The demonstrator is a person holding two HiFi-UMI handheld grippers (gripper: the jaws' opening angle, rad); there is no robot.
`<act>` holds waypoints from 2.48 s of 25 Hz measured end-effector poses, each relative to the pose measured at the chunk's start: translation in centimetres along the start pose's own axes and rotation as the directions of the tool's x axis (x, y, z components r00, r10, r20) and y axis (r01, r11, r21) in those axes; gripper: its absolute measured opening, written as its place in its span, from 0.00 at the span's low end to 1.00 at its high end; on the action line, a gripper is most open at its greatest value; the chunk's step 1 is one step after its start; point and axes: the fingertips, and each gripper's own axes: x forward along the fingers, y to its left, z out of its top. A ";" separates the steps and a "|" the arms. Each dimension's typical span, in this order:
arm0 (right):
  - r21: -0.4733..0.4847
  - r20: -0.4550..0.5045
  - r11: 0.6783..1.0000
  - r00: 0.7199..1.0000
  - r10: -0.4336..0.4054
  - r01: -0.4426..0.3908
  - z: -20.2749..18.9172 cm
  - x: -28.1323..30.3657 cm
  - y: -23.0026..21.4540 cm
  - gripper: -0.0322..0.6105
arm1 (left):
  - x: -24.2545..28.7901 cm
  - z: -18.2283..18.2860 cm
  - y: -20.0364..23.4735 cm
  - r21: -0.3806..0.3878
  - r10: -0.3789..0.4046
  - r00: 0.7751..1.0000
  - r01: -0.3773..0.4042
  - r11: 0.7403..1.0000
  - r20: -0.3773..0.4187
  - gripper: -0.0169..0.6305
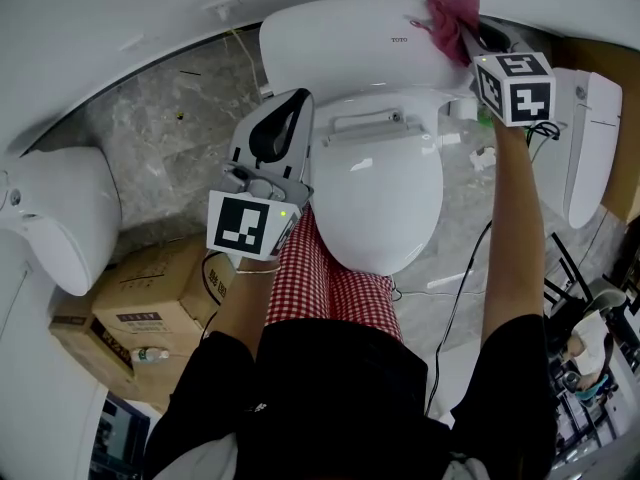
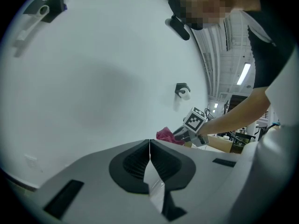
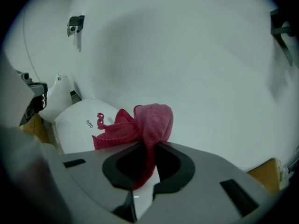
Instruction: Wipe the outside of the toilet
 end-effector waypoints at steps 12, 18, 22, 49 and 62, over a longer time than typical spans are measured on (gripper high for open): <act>0.005 -0.024 0.998 0.998 -0.058 0.058 -2.1 -0.4 -1.8 0.14 | 0.2 -0.4 -0.2 -0.007 0.003 1.000 -0.003 1.000 -0.004 0.04; -0.017 -0.036 0.997 0.996 -0.079 0.078 -2.6 -0.2 -2.3 0.14 | 0.3 -0.9 -0.2 -0.013 0.003 1.000 -0.003 1.000 -0.011 0.04; 0.003 -0.025 0.996 0.996 -0.091 0.091 -3.2 0.0 -3.0 0.14 | 0.2 -0.9 -0.5 -0.009 -0.001 1.000 0.001 1.000 -0.012 0.04; 0.275 0.270 0.939 0.921 -0.282 0.207 -1.3 -7.5 -3.5 0.14 | 0.2 -0.7 0.0 -0.008 -0.005 1.000 0.005 1.000 -0.012 0.04; 0.138 0.521 0.990 0.852 -0.057 -0.019 7.6 -10.3 7.5 0.14 | -1.5 -0.7 0.9 -0.008 0.026 1.000 -0.026 1.000 -0.006 0.04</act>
